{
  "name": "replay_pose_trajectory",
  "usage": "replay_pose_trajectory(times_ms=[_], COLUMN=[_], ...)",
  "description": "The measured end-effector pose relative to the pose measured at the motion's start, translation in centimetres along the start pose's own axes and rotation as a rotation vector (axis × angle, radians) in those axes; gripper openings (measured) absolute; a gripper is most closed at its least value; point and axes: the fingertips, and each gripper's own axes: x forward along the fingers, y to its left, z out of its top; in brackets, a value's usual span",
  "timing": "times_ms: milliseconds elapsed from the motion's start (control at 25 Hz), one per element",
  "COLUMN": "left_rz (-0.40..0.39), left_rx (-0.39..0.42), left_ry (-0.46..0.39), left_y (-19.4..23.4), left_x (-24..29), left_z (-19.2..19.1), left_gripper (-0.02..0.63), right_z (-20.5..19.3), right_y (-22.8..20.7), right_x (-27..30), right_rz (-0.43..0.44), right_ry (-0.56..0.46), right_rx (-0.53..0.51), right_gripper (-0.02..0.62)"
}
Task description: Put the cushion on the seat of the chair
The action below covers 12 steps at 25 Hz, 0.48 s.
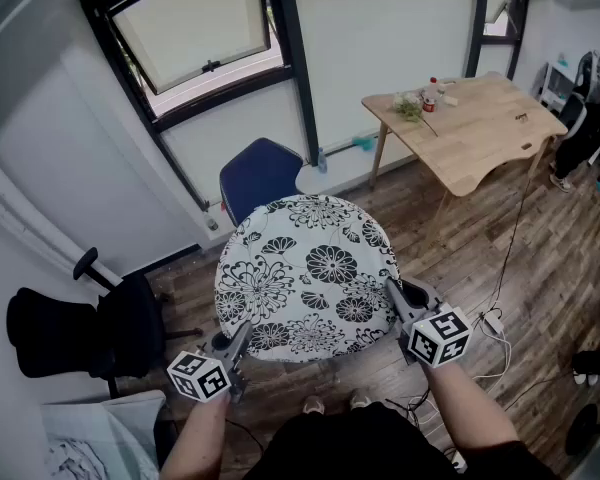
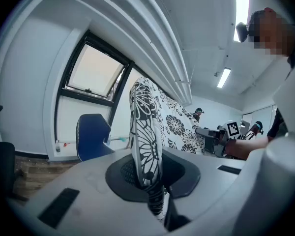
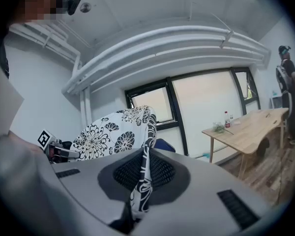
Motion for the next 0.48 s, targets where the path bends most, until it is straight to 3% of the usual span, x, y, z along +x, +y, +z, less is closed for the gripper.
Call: replay_pose_trajectory(times_ms=[480], left_rz=[0.025], left_rx=[0.027], left_ry=[-0.023], left_y=[0.42], left_x=[1.31], left_z=[1.28], left_gripper=[0.028], right_z=[1.39], right_y=[-0.36], right_x=[1.13], right_rz=[0.031], right_ry=[-0.036], right_rx=[-0.057], right_gripper=[0.034])
